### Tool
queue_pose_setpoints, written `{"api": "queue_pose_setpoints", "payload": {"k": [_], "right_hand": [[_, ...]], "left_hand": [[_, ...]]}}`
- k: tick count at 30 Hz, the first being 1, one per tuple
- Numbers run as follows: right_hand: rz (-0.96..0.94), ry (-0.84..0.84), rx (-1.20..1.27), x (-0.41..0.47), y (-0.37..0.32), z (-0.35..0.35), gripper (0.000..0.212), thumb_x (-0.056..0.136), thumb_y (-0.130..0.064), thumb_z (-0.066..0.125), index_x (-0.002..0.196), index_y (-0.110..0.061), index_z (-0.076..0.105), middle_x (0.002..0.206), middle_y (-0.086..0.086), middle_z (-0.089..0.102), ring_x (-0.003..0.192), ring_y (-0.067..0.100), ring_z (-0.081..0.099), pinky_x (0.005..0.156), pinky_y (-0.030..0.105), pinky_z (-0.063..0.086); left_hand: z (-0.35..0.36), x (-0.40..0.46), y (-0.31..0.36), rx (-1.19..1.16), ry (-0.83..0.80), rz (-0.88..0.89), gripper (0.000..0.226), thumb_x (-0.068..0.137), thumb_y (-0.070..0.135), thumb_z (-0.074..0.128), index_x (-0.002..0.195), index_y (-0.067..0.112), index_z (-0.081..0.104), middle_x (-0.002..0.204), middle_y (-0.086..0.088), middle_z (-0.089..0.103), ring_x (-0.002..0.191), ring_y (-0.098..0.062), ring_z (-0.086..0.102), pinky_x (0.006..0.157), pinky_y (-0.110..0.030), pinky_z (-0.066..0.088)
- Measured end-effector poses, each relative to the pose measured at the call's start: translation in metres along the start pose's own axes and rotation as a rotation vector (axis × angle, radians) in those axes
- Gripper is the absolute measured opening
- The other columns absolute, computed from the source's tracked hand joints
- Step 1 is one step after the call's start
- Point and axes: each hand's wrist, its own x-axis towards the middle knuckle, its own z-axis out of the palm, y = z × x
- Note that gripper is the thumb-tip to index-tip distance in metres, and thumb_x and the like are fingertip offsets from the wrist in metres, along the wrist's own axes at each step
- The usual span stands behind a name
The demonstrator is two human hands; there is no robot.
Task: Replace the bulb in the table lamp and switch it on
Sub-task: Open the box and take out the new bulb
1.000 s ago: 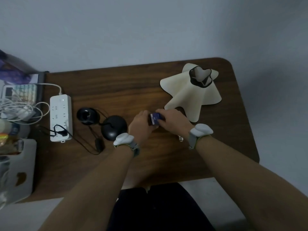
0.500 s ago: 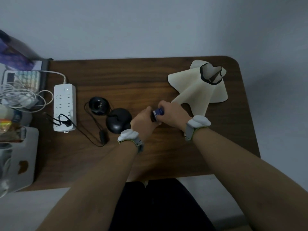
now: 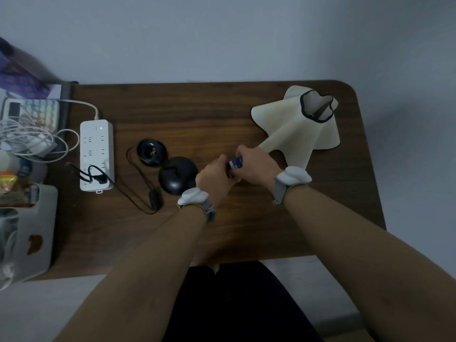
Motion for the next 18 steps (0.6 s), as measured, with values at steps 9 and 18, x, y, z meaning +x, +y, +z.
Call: {"api": "queue_pose_setpoints", "payload": {"k": [9,18], "right_hand": [[-0.003,0.081,-0.100,0.001,-0.010,0.009,0.031,0.090,-0.039,0.067,0.093,-0.013,0.051,0.092,0.009,0.057,0.077,0.028,0.059,0.061,0.037,0.044],[-0.032,0.071,-0.165,0.002,-0.013,0.012,0.030,0.093,-0.034,0.059,0.074,-0.015,0.048,0.076,0.005,0.054,0.067,0.028,0.058,0.055,0.036,0.044]], "left_hand": [[0.002,0.005,-0.002,-0.135,-0.035,0.045,0.032,0.082,0.030,0.077,0.098,0.011,0.056,0.082,-0.006,0.067,0.073,-0.031,0.063,0.057,-0.039,0.043],[0.002,0.007,-0.003,-0.210,-0.069,0.067,0.033,0.082,0.023,0.078,0.104,0.008,0.058,0.087,-0.010,0.071,0.078,-0.035,0.067,0.065,-0.049,0.054]]}}
